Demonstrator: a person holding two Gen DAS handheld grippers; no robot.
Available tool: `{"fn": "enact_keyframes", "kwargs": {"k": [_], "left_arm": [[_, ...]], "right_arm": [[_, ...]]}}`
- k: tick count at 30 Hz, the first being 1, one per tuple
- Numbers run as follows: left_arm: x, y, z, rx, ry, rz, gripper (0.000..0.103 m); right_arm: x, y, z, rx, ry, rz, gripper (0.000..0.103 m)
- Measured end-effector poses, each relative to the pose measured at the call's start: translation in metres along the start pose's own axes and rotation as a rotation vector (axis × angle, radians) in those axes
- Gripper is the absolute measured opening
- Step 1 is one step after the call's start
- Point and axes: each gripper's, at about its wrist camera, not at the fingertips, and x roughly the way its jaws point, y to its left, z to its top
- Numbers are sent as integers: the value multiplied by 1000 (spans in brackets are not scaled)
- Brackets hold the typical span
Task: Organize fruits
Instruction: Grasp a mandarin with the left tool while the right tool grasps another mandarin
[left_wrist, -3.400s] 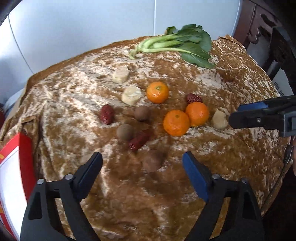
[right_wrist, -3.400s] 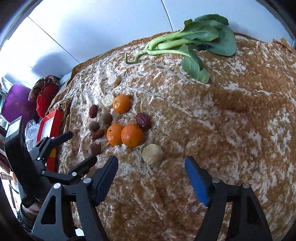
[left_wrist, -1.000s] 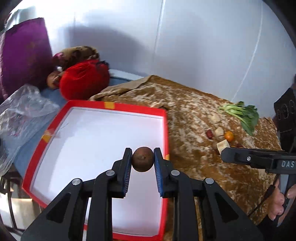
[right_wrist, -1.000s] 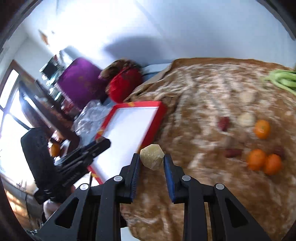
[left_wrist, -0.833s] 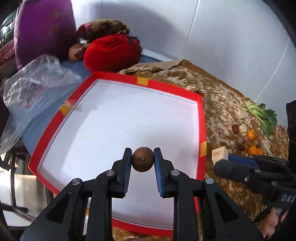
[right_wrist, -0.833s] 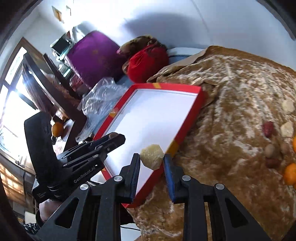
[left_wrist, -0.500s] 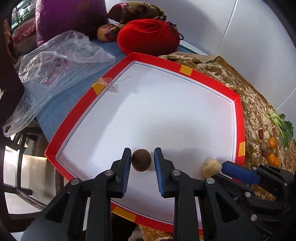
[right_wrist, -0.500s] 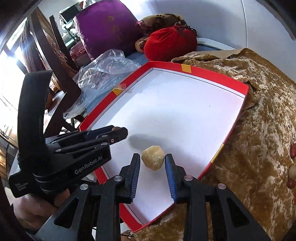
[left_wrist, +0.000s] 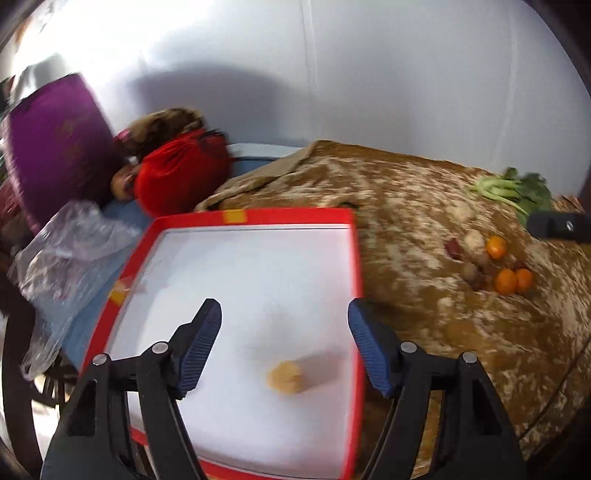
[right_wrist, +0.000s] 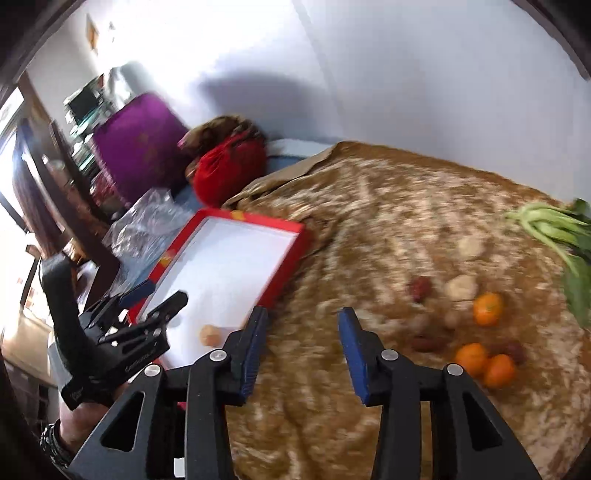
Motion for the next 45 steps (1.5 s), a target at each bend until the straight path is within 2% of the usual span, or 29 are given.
{"fn": "enact_keyframes", "kwargs": {"k": [1,4,7,9,15,19,22,29,31,33,38,42,45], "left_arm": [[0,-19,4,35,1,-46,71],[7,-88,19,178,17,-141,76],[25,-133,27,278,29,-136,77],[41,-146,29,293,54,-180,77],[62,-157,23,313,102,-217,77],[60,-166,24,347,96,-269,77],[59,-175,23,381,89,-259,77],[59,-173,22,390,106,-259,77],[59,-174,22,397,101,-266,77],[59,-176,22,402,101,-279,77],[61,-195,22,438,102,-337,77],[74,-209,27,406,138,-403,77],[80,-219,27,403,147,-401,73]], "right_arm": [[-13,-25,2,53,-12,-26,51],[-34,-100,-5,235,2,-73,52],[-27,-149,-27,337,61,-80,52],[-14,-163,-33,380,114,-53,52],[15,-178,-35,484,199,15,46],[19,-186,-38,520,214,-15,46],[23,-188,-40,544,223,-24,47],[45,-188,-41,548,260,-33,47],[49,-184,-40,535,255,-39,45],[47,-184,-38,532,239,-48,35],[33,-193,-43,564,218,-9,35],[5,-203,-44,589,157,4,35],[-8,-214,-45,614,129,3,35]]}}
